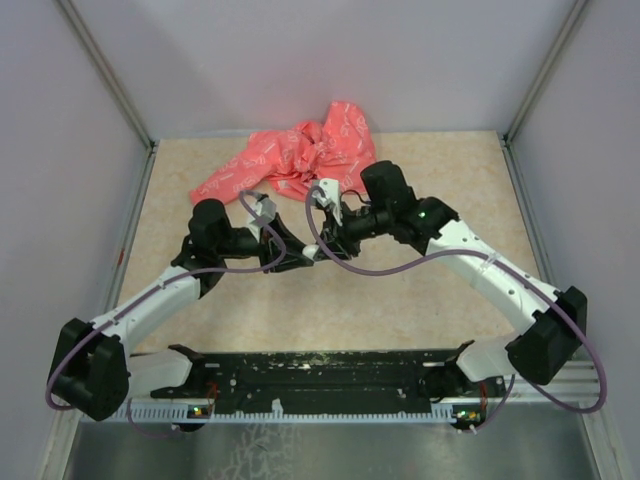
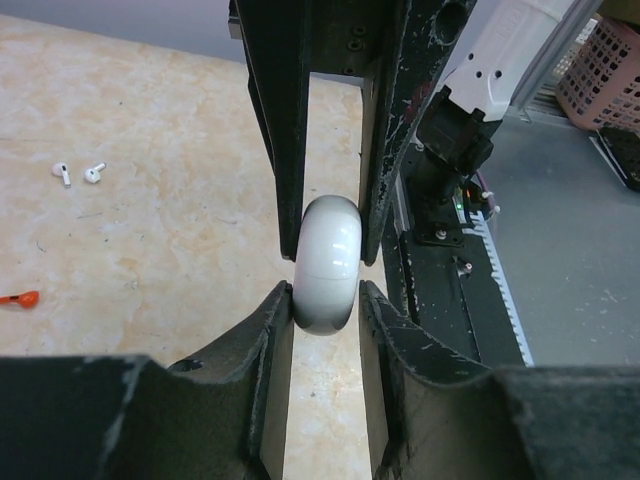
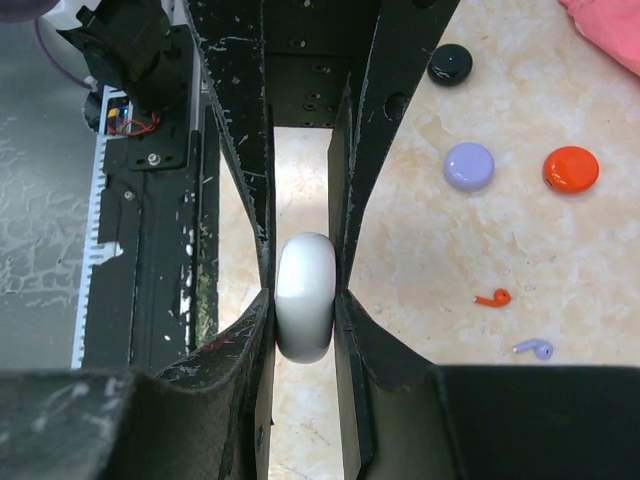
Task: Insert the wireless bluetooth earbuds into the charging case
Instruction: Open the charging case, then pick up the earbud from the center of the board.
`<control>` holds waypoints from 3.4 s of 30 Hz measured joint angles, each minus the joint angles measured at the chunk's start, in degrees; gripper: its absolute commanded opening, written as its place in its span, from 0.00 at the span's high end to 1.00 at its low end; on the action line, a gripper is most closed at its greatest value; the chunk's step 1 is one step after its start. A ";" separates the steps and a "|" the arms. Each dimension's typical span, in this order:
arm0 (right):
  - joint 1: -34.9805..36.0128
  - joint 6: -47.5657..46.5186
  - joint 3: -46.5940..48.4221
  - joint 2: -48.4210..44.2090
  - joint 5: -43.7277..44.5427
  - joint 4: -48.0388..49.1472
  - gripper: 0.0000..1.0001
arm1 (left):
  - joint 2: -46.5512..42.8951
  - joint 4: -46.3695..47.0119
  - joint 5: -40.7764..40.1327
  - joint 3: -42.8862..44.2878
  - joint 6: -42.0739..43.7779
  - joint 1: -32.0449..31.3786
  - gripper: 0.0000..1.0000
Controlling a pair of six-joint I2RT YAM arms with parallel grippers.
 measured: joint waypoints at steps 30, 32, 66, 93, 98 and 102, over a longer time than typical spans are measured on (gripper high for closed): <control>1.18 0.63 0.66 -2.47 10.67 -0.74 0.56 | -0.04 -4.85 -0.35 0.94 6.69 -1.25 1.00; 1.11 0.76 0.52 -2.93 11.54 -0.20 0.56 | -0.28 -4.87 -0.17 0.94 7.15 -1.33 1.00; -22.53 18.43 -3.96 8.15 30.60 10.19 0.49 | -0.09 -10.32 -29.62 0.94 5.27 -1.09 0.99; -35.12 18.36 -3.52 31.15 32.09 12.20 0.52 | -0.26 -14.12 -28.22 2.14 6.16 -1.05 1.00; -34.99 18.01 -3.50 31.15 29.81 10.27 0.54 | 0.20 -14.29 -27.30 2.14 6.12 -1.05 1.00; -34.40 18.05 -3.50 31.15 29.83 9.44 0.56 | 0.63 -14.32 -26.69 2.16 5.97 -1.05 1.00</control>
